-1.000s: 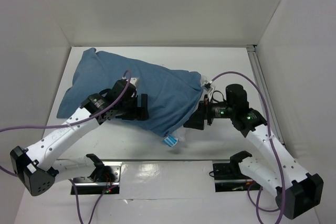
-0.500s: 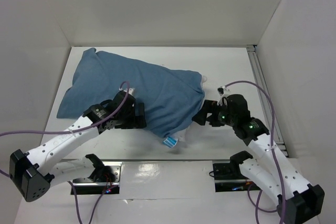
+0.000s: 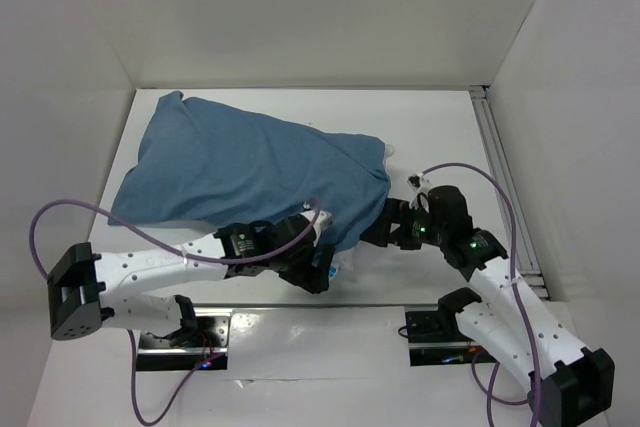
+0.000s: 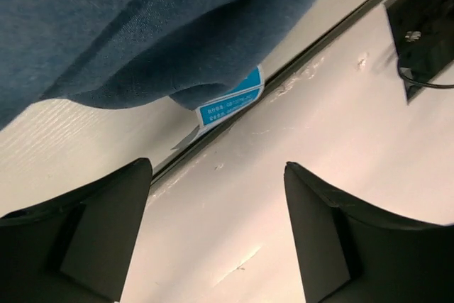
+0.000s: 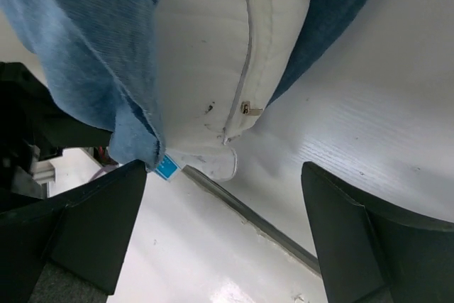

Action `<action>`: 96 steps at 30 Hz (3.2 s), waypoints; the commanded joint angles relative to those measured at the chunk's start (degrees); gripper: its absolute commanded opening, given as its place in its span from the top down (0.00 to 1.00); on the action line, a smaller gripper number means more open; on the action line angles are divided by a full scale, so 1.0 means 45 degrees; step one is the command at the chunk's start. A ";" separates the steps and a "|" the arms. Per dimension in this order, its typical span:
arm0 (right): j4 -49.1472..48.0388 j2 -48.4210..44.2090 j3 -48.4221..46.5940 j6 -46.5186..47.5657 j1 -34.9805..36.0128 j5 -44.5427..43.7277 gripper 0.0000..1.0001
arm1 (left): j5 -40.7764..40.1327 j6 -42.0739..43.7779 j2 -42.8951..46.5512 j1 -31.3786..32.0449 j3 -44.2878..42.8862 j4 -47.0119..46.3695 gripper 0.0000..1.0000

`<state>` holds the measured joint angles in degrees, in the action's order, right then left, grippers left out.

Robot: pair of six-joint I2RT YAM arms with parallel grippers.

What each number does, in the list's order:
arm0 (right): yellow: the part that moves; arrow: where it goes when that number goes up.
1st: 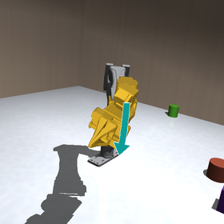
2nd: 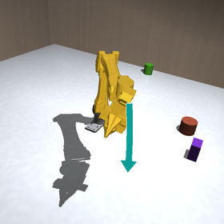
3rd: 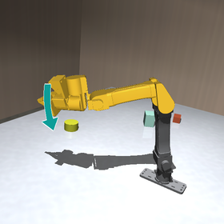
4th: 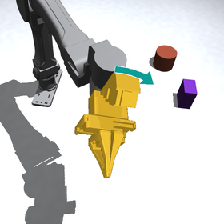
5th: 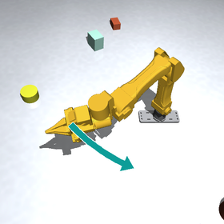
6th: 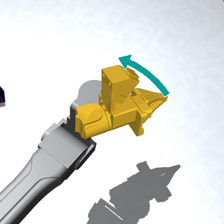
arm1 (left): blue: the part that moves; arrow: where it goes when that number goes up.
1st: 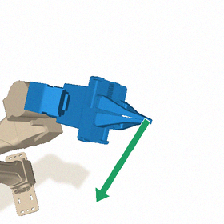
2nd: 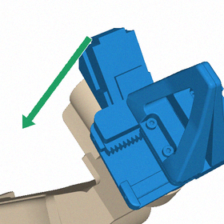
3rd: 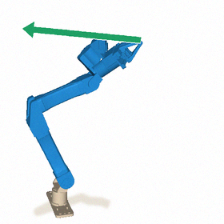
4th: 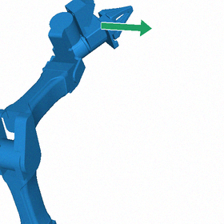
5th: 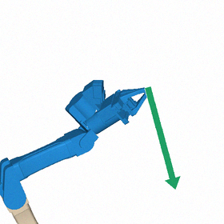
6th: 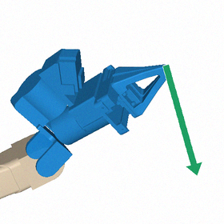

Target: Put the pillow into the pillowcase

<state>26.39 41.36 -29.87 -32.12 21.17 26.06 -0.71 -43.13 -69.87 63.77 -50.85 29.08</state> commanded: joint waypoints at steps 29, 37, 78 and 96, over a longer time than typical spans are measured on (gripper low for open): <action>-0.4240 0.3227 0.0232 0.0985 0.1974 0.1669 0.13 | -0.2946 -0.1372 -0.0978 0.0263 -0.1571 -0.0681 1.00; -0.6449 0.4170 -0.0335 -0.0379 0.2581 -0.1248 1.00 | -0.2363 -0.1938 0.0036 0.0263 -0.1006 -0.0408 1.00; -0.3931 0.2551 -0.2194 -0.1300 0.1589 -0.4539 0.43 | 0.2931 0.1068 -0.1799 -0.3878 -0.9597 -0.0996 1.00; -0.4475 0.5571 -0.3794 0.1493 0.1077 -0.4389 0.16 | 0.3029 0.1734 -0.1175 -0.3995 -1.0653 0.0374 1.00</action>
<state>9.63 64.36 -45.89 -27.81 26.55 5.41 10.00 -35.94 -79.18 45.76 -94.63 36.73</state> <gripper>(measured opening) 0.838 0.036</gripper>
